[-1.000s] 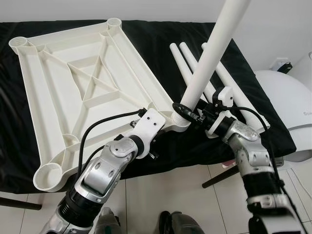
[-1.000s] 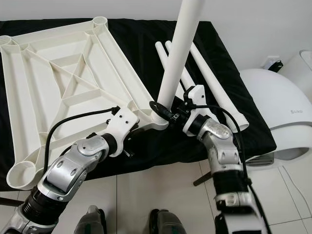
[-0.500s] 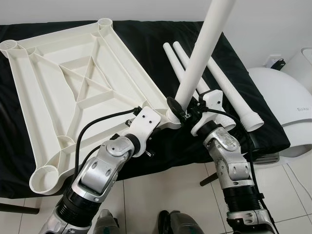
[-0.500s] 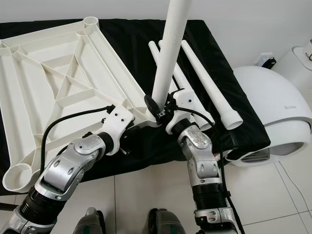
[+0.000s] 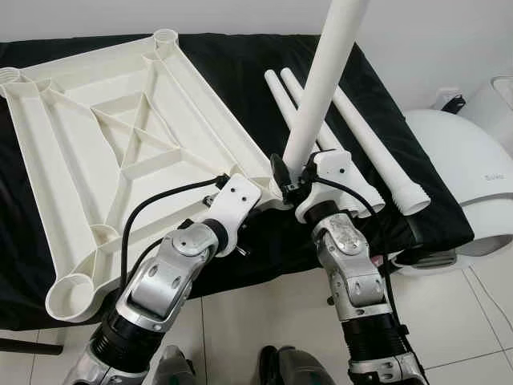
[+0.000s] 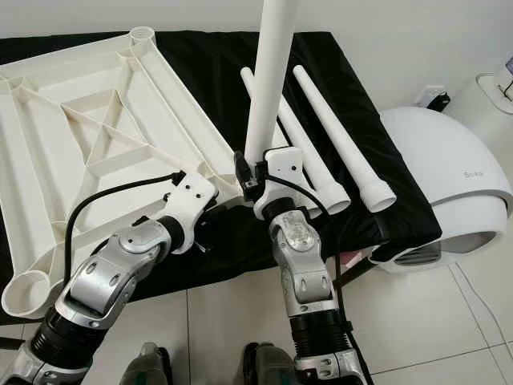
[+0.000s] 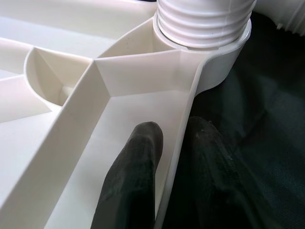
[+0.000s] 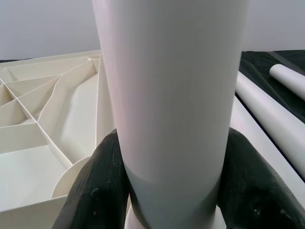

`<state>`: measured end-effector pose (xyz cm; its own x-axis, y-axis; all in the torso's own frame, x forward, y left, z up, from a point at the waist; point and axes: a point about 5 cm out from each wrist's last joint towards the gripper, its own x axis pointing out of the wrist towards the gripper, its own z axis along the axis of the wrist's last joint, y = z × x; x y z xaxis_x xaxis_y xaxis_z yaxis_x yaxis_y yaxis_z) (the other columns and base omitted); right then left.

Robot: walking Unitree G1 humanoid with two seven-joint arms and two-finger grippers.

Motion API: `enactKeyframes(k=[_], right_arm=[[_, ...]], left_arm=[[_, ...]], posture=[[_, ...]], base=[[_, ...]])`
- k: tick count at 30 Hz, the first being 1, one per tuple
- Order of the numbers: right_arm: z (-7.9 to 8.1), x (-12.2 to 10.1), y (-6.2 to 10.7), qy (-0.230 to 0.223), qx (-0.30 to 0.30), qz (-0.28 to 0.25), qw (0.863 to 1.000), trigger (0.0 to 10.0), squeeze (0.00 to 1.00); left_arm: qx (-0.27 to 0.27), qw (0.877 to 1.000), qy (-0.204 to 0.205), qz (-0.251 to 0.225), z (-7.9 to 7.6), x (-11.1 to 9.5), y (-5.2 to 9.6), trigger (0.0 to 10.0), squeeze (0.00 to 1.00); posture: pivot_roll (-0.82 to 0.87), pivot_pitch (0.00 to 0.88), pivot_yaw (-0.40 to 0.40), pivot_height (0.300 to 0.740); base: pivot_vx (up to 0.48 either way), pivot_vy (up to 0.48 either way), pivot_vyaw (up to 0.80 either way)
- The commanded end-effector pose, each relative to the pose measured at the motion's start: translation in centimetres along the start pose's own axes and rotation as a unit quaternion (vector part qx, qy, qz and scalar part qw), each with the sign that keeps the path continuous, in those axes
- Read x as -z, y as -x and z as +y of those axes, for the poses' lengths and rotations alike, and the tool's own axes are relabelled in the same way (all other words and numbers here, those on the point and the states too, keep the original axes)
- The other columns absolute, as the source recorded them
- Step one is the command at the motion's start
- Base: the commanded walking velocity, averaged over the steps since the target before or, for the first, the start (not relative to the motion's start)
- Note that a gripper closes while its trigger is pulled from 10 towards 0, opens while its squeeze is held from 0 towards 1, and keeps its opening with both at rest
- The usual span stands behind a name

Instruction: Building children table

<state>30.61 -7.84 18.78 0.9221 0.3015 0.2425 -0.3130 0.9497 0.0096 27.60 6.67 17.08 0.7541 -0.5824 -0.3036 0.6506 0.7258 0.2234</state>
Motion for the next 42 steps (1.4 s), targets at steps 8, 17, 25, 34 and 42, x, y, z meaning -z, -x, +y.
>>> enactKeyframes(k=[8,17,25,34,42], right_arm=[[0.4,1.9,0.6,0.002,0.03,0.057,0.998,0.0,0.0],[-0.2,1.6,0.7,0.009,0.033,0.053,0.998,10.0,1.0],[-0.7,0.8,1.5,0.014,0.021,0.035,0.999,10.0,1.0],[-1.4,0.0,2.9,0.02,0.0,-0.006,1.0,10.0,0.79],[-2.2,-0.4,5.1,0.026,-0.025,-0.032,0.999,10.0,0.0]], left_arm=[[0.036,0.999,-0.009,-0.018,-1.4,-0.9,-0.1,10.0,0.0],[0.038,0.999,-0.008,-0.02,-1.4,-1.0,-0.2,10.0,0.0],[0.035,0.999,-0.008,-0.02,-1.4,-0.9,-0.2,10.0,0.0],[0.029,0.999,-0.008,-0.017,-1.0,-0.7,-0.4,10.0,0.0],[0.02,1.0,-0.016,-0.015,0.0,-0.6,-0.9,10.0,0.0]], posture=[[0.05,0.187,-0.067,0.74],[0.04,0.189,-0.069,0.74],[0.04,0.185,-0.069,0.74],[0.03,0.174,-0.059,0.74],[0.01,0.162,-0.05,0.74]], base=[[0.0,0.0,0.0],[0.0,0.0,0.0],[0.0,0.0,0.0],[0.0,0.0,0.0],[0.0,0.0,0.0]])
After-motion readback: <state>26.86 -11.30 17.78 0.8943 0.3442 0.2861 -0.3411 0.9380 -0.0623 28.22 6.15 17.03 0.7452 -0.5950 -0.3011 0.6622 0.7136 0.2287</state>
